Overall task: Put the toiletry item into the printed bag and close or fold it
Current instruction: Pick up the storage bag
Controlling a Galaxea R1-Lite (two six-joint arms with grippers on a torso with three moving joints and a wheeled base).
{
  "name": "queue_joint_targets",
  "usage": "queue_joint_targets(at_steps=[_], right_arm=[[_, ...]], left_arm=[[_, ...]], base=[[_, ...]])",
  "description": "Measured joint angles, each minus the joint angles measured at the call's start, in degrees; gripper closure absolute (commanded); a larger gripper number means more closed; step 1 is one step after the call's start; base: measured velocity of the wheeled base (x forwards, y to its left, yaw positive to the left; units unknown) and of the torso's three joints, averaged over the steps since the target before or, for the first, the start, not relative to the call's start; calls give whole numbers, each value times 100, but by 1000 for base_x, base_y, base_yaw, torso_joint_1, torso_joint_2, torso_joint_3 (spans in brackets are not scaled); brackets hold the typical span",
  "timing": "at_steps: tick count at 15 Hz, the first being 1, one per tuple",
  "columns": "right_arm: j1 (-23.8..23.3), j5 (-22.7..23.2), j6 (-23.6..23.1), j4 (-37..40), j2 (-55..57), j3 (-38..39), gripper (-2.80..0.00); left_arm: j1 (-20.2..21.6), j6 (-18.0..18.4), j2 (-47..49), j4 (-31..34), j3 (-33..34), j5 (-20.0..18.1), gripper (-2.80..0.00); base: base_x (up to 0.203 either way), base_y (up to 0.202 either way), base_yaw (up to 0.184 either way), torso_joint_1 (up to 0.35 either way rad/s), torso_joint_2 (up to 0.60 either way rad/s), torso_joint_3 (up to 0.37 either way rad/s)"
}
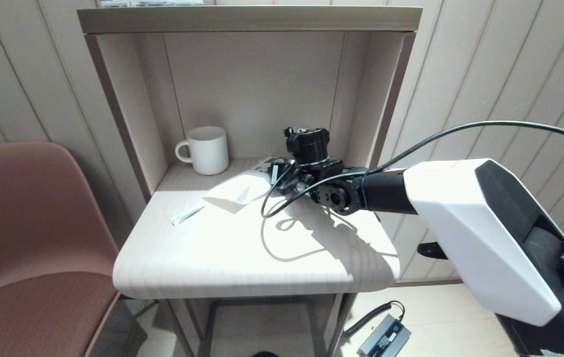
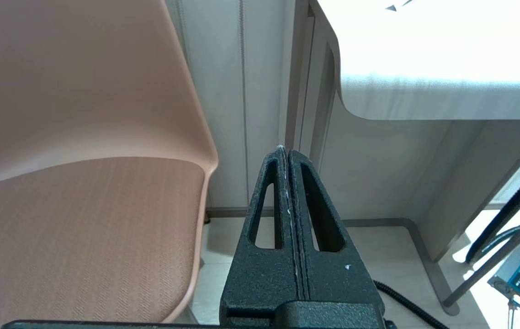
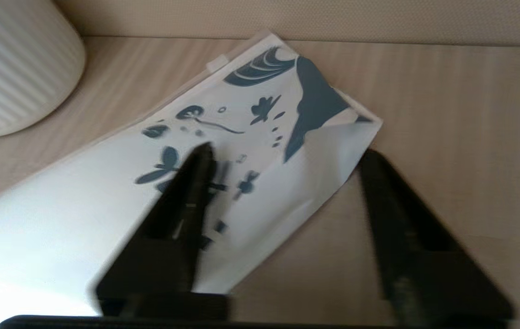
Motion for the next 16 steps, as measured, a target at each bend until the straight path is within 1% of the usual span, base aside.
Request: queue_joint_targets(at_steps=[4, 8, 11, 16], right_arm=[[11, -4, 48, 0, -91, 108, 0], [20, 1, 66, 36, -623, 605, 0], [26, -86, 52, 53, -1382, 1427, 0], [41, -371, 47, 20, -2871, 3054, 0]], left_arm=[[0, 0, 0, 2, 0, -2, 0], [0, 0, 0, 2, 0, -2, 0], [0, 0, 0, -2, 0, -2, 0], [2, -9, 0, -5, 0, -2, 0]], base=[[0, 0, 0, 0, 0, 0], [0, 0, 0, 0, 0, 0], [0, 0, 0, 0, 0, 0], [0, 0, 0, 0, 0, 0]])
